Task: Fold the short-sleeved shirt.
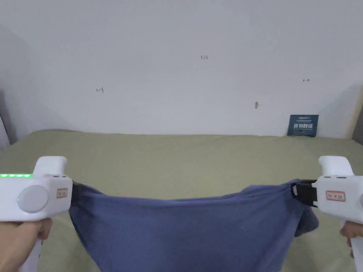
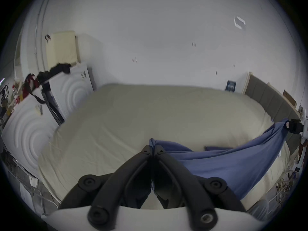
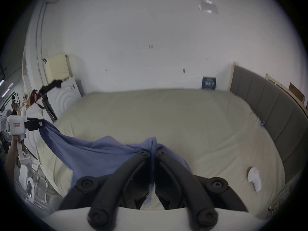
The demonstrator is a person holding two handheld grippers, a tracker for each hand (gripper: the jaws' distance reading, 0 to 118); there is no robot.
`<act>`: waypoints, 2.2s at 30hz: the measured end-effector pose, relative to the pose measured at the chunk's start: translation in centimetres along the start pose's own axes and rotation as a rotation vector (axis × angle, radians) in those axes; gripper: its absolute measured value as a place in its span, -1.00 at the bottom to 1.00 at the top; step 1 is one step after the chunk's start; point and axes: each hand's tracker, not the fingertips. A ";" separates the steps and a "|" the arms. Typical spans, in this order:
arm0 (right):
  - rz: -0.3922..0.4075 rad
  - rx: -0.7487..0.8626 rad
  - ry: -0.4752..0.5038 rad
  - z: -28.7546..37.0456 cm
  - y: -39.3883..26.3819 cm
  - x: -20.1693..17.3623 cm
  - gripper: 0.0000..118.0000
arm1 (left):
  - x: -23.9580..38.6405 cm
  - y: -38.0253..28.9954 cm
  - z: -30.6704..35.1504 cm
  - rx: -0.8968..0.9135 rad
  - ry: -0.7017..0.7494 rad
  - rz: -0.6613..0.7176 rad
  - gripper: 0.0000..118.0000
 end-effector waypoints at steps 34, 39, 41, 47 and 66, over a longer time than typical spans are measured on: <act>0.080 0.148 -0.226 -12.5 20.8 1.6 -0.89 | 7.4 20.6 -9.4 0.180 0.113 0.009 -1.00; 0.065 0.091 -0.238 -17.8 17.0 2.2 -0.89 | 7.8 17.8 -14.4 0.140 0.120 -0.019 -1.00; 0.059 0.049 -0.240 -19.5 14.6 2.6 -0.89 | 8.0 15.9 -16.2 0.093 0.106 -0.055 -1.00; -0.030 -0.077 -0.250 -20.3 4.4 4.0 -0.89 | 8.3 6.4 -18.0 -0.040 0.037 -0.076 -1.00; -0.105 -0.279 -0.160 0.2 -23.5 4.2 -0.89 | 1.4 -20.2 -3.8 -0.324 -0.055 0.034 -1.00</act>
